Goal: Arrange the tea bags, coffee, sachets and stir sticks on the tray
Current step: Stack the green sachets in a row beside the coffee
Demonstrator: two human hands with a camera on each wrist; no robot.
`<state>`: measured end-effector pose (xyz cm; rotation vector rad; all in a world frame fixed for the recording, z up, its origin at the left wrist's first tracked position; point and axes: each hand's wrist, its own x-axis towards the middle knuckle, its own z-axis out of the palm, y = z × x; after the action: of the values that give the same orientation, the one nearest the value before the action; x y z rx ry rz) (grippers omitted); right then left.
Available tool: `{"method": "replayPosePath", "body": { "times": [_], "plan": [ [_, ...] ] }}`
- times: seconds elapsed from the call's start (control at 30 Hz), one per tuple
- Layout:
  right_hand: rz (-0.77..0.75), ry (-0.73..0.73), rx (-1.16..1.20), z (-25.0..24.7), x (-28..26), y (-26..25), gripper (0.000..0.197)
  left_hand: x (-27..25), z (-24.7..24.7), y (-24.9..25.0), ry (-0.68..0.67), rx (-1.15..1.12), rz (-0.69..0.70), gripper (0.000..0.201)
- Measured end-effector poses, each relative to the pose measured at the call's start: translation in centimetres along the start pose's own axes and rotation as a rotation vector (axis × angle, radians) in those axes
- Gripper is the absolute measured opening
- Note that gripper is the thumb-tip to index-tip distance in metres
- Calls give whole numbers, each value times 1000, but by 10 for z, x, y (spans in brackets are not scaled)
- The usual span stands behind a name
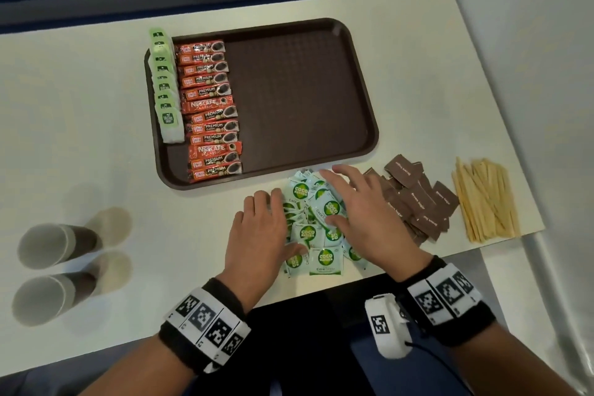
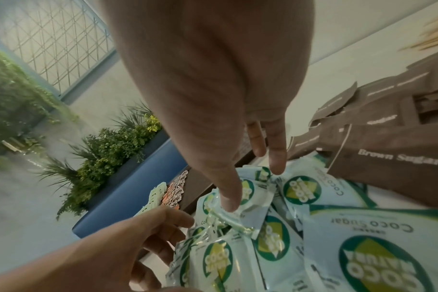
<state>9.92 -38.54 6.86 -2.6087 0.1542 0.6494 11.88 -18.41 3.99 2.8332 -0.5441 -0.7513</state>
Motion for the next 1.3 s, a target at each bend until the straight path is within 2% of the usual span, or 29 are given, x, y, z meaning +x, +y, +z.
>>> {"method": "replayPosePath", "body": {
  "times": [0.13, 0.3, 0.53, 0.73, 0.8, 0.97, 1.07, 1.3],
  "plan": [
    [-22, -29, -80, 1, 5, -4, 85, 3, 9, -2, -15, -149, 7, 101],
    [-23, 2, -119, 11, 11, -7, 86, 4, 14, -5, -30, -353, 14, 94],
    [21, 42, -70, 15, 15, -9, 80, 0, 17, -8, 53, -604, 36, 78],
    [38, 86, 11, 17, 16, -6, 75, -1, 18, -13, 77, -826, 45, 90],
    [36, 99, 30, 18, 16, -5, 75, 0, 21, -16, 72, -850, 53, 89],
    [41, 101, 66, 19, 18, -4, 77, 7, 20, -22, 52, -794, 37, 69],
    [48, 106, 82, 20, 21, -4, 75, 9, 20, -23, 38, -779, 31, 65],
    [33, 135, 121, 22, 22, 0, 67, 6, 11, -22, 72, -859, 23, 46]
  ]
}}
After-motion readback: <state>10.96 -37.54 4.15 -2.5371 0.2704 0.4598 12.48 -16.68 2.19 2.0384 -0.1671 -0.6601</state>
